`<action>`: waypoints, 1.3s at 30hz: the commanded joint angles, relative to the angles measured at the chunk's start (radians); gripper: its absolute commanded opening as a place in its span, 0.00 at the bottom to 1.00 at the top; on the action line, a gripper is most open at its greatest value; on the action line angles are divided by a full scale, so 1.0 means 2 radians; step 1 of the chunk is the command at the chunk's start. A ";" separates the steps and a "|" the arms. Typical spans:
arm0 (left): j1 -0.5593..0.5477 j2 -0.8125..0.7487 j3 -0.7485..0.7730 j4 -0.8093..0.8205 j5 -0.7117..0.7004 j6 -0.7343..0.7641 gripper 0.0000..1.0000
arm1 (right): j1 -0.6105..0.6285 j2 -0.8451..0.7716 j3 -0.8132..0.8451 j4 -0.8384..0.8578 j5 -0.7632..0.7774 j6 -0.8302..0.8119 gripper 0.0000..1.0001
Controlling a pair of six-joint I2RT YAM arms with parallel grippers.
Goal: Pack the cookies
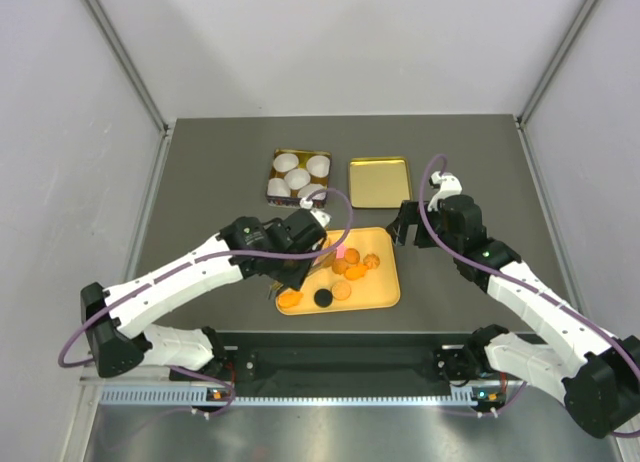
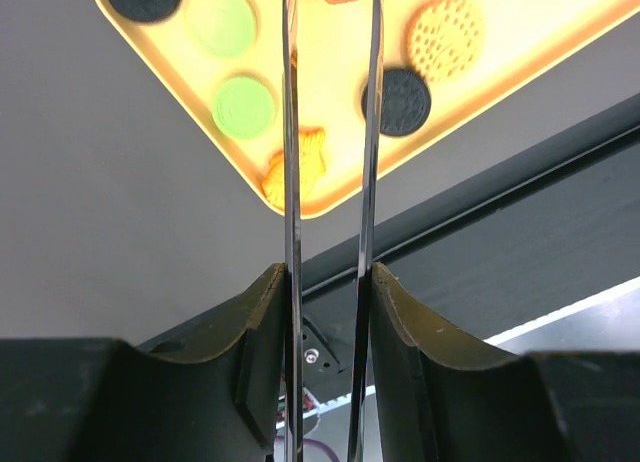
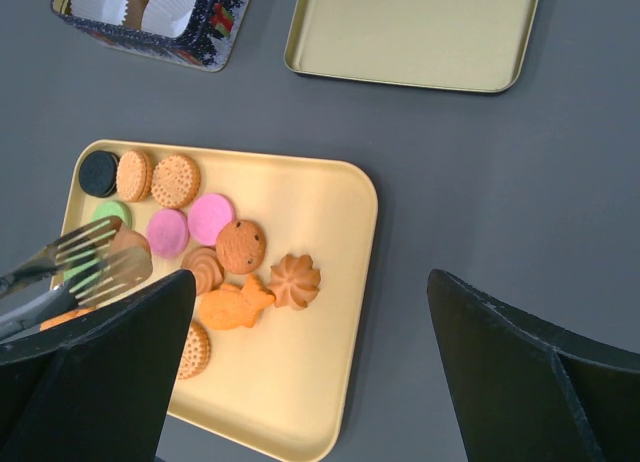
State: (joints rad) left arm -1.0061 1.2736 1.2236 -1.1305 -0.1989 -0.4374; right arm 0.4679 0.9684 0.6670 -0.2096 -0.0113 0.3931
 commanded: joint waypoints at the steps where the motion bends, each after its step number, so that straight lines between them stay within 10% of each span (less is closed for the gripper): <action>1: 0.012 -0.015 0.042 0.014 -0.019 0.009 0.35 | -0.005 -0.011 -0.003 0.016 0.004 -0.006 1.00; 22: 0.263 0.173 0.184 0.172 -0.036 0.079 0.34 | -0.005 -0.009 -0.004 0.020 -0.005 -0.003 1.00; 39: 0.311 0.272 0.220 0.245 -0.035 0.097 0.35 | -0.005 -0.007 -0.006 0.021 -0.004 -0.003 1.00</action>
State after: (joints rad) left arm -0.3874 1.8217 1.6115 -0.7181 -0.2604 -0.2588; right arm 0.4679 0.9688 0.6594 -0.2058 -0.0208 0.3935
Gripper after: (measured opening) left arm 0.401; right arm 0.996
